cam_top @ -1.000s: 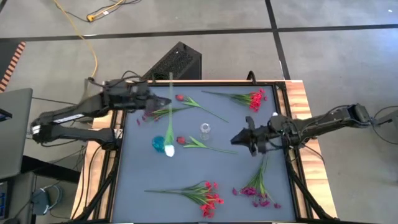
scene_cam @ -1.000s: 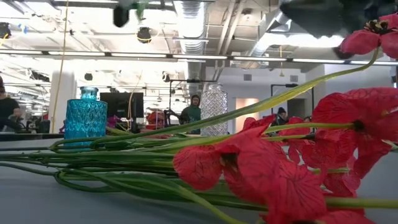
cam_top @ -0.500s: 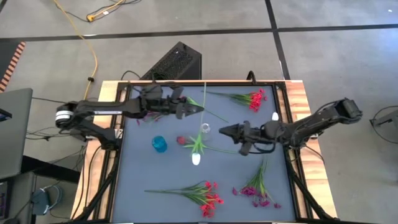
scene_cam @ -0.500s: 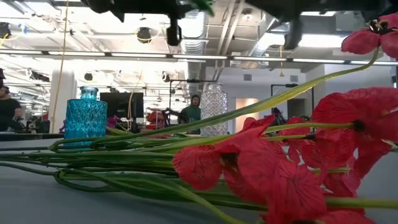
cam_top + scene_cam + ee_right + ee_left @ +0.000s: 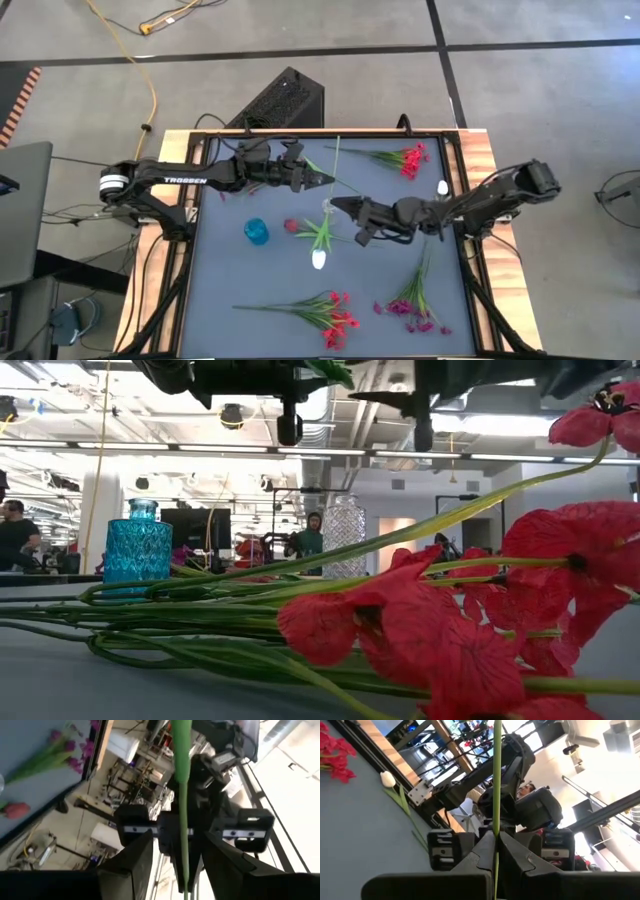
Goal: Sort flowers into vase by color
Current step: Put the left white tulip into the transparent vase
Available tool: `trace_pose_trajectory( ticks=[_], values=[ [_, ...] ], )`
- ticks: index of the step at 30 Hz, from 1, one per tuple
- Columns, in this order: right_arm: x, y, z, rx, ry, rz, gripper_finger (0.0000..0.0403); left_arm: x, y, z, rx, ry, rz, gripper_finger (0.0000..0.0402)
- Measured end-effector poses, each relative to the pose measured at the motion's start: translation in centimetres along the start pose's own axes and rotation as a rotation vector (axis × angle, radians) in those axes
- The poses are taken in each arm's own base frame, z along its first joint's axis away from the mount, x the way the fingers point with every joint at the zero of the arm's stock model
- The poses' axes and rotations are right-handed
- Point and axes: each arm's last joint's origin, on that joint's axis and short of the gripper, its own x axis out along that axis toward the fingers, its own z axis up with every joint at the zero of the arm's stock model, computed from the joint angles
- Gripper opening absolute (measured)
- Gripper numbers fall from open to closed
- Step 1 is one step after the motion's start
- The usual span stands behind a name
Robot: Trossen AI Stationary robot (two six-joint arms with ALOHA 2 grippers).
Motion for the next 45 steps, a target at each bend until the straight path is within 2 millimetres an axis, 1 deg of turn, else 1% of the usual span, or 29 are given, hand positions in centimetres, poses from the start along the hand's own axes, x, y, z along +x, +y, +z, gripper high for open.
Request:
trace_pose_trajectory(
  ticks=[7,11,14,20,26,30,32,36,38,41,45],
  values=[
    [1.7,0.4,-0.5,-0.041,0.034,0.021,0.0177,0.0,0.2,-0.1,0.007,0.016,0.020,0.0000],
    [2.0,0.2,-0.6,-0.042,0.024,0.011,0.0154,0.0,0.3,-0.1,0.009,0.016,0.022,0.0000],
    [2.0,0.2,-0.5,-0.043,0.018,0.008,0.0121,0.0,0.2,-0.1,0.009,0.015,0.022,0.0000],
    [2.0,0.3,-0.5,-0.061,0.011,0.020,0.0027,0.0,0.6,-0.2,-0.040,0.007,0.065,0.0006],
    [1.9,0.4,-0.5,-0.005,0.023,0.033,0.0028,-0.6,1.2,0.7,0.010,0.033,0.059,0.0026],
    [1.9,0.5,-0.8,0.009,0.131,0.091,0.0027,-1.5,1.5,1.9,0.057,0.064,0.040,0.0049],
    [1.7,0.6,-1.3,0.038,0.178,0.122,0.0027,-1.9,1.7,2.2,0.089,0.072,0.049,0.0063],
    [1.1,0.4,-3.3,0.206,0.201,0.162,0.0027,-2.8,1.8,2.7,0.185,0.094,0.080,0.0093],
    [0.6,0.2,-4.5,0.351,0.179,0.165,0.0027,-3.5,1.7,3.1,0.256,0.095,0.101,0.0108],
    [-0.1,-0.2,-6.5,0.652,0.069,0.176,0.0027,-4.1,1.4,3.3,0.406,0.095,0.109,0.0125],
    [-0.3,-1.0,-9.1,1.158,-0.160,0.223,0.0027,-4.0,1.1,3.1,0.586,0.095,0.118,0.0134]
  ],
)
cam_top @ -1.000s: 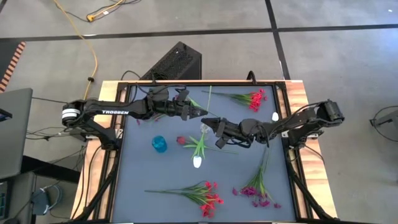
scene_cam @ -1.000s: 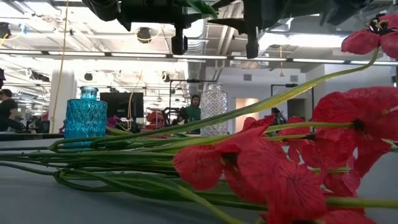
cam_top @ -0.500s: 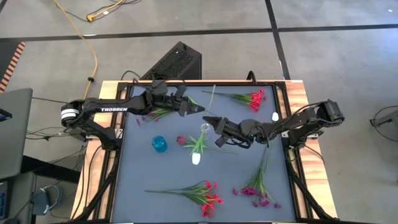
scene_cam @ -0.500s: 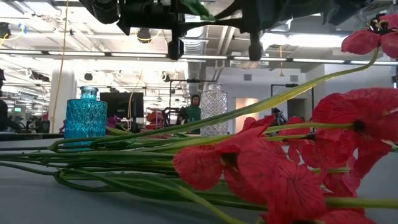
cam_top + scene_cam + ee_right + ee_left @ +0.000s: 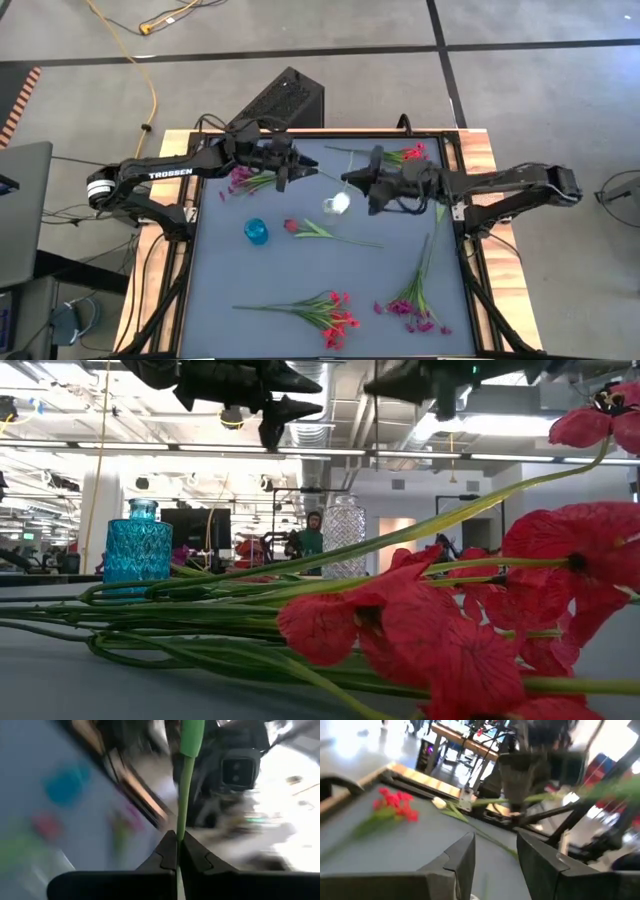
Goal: Sort flowers into vase by color
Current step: Put the left white tulip into the transparent vase
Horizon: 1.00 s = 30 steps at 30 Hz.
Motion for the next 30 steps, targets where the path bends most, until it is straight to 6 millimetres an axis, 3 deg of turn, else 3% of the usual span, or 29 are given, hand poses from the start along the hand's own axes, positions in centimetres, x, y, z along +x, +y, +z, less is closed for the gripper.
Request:
trace_pose_trajectory(
  ticks=[4,7,10,14,20,30],
  values=[
    [-0.2,-2.3,-0.6,0.448,-0.212,0.211,0.0035,0.6,-0.8,-0.4,0.178,0.006,-0.006,0.0135],
    [-0.2,-3.6,-1.1,0.628,-0.338,0.320,0.0036,1.3,-2.0,-1.0,0.278,0.019,-0.066,0.0135],
    [0.7,-4.0,-2.0,0.734,-0.354,0.334,0.0029,2.3,-3.7,-1.5,0.403,-0.006,-0.116,0.0135],
    [2.3,-3.4,-2.7,0.802,-0.370,0.377,0.0027,3.5,-5.2,-2.6,0.525,-0.013,-0.043,0.0135],
    [2.7,-3.2,-2.7,0.811,-0.405,0.419,0.0034,3.8,-5.4,-2.6,0.492,-0.053,0.169,0.0135],
    [2.8,-3.5,-2.4,0.759,-0.408,0.295,0.0034,4.6,-5.1,-2.9,0.382,-0.071,0.071,0.0135]
  ],
)
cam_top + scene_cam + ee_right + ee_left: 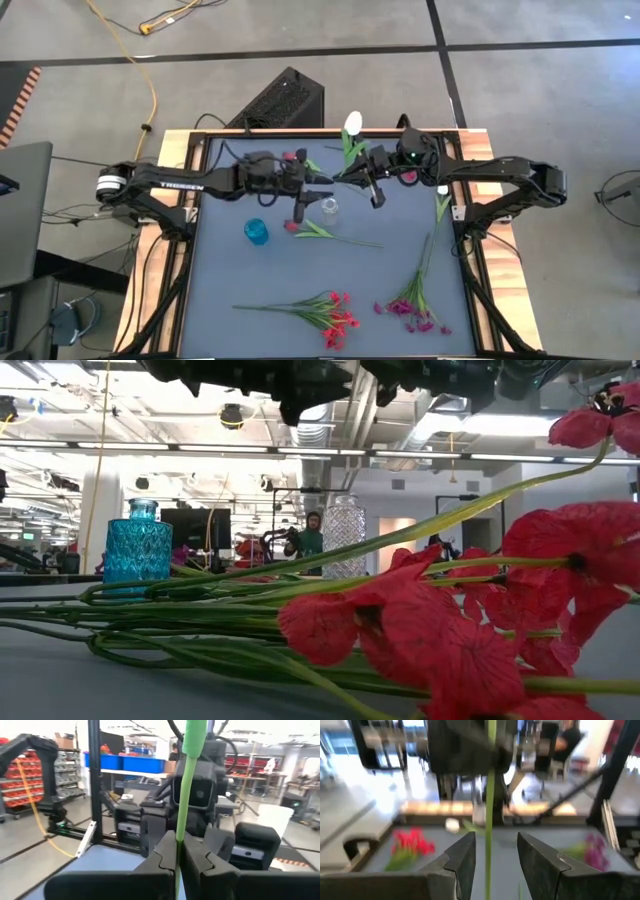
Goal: Sort flowers into vase by color
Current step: Put the left white tulip into the transparent vase
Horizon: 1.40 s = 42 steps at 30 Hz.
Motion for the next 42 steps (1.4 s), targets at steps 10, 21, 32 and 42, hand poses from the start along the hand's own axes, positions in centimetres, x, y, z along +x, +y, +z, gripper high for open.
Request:
trace_pose_trajectory(
  ticks=[10,21,32,42],
  values=[
    [0.1,0.2,0.0,0.008,0.002,-0.017,0.0034,0.3,0.2,0.4,0.010,-0.045,0.045,0.0135],
    [0.2,0.3,0.0,0.006,-0.001,-0.015,0.0037,0.3,0.1,0.5,-0.027,-0.044,0.021,0.0135],
    [0.2,0.3,0.0,0.009,-0.002,-0.016,0.0038,0.3,0.2,1.0,-0.046,-0.098,0.022,0.0135],
    [0.2,0.2,0.1,0.004,-0.009,-0.044,0.0039,1.4,0.4,0.2,-0.051,-0.064,0.039,0.0135]
  ],
)
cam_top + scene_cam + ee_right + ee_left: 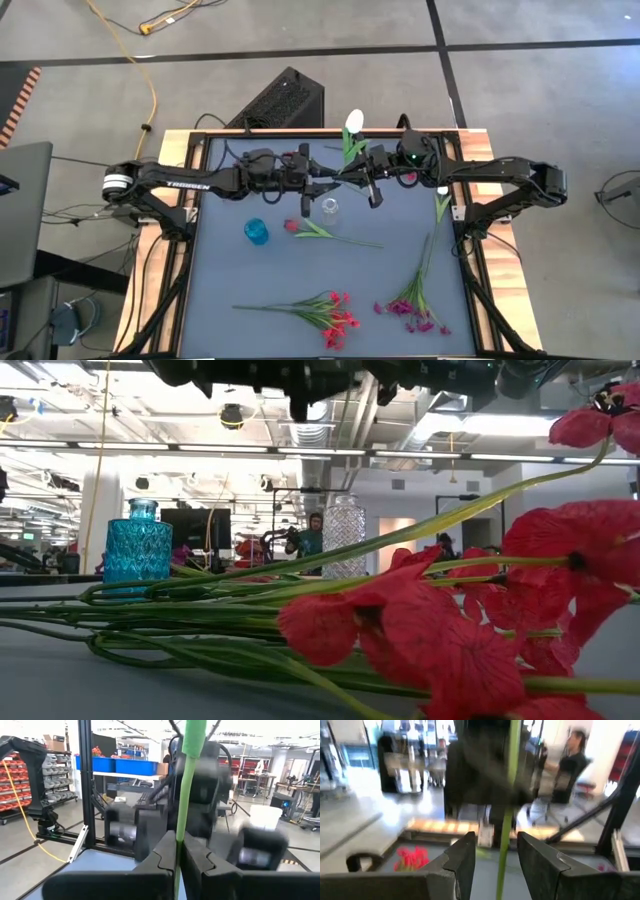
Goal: Sort flowers into vase by color
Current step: Put the left white tulip into the transparent vase
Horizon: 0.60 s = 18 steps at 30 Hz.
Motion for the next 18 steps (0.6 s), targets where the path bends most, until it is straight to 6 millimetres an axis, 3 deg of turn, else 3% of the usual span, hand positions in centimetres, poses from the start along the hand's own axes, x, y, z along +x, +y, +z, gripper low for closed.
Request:
trace_pose_trajectory(
  ticks=[6,14,18],
  values=[
    [0.0,0.0,-0.2,0.041,0.019,0.001,0.0039,1.4,0.2,-0.3,0.025,0.072,-0.023,0.0135],
    [-0.2,-0.3,-0.4,0.045,0.037,-0.008,0.0040,0.4,0.3,1.1,0.041,0.087,-0.017,0.0135],
    [-0.3,-0.4,-0.5,0.050,0.044,-0.013,0.0040,0.4,0.3,0.8,0.038,0.104,-0.018,0.0135]
  ],
)
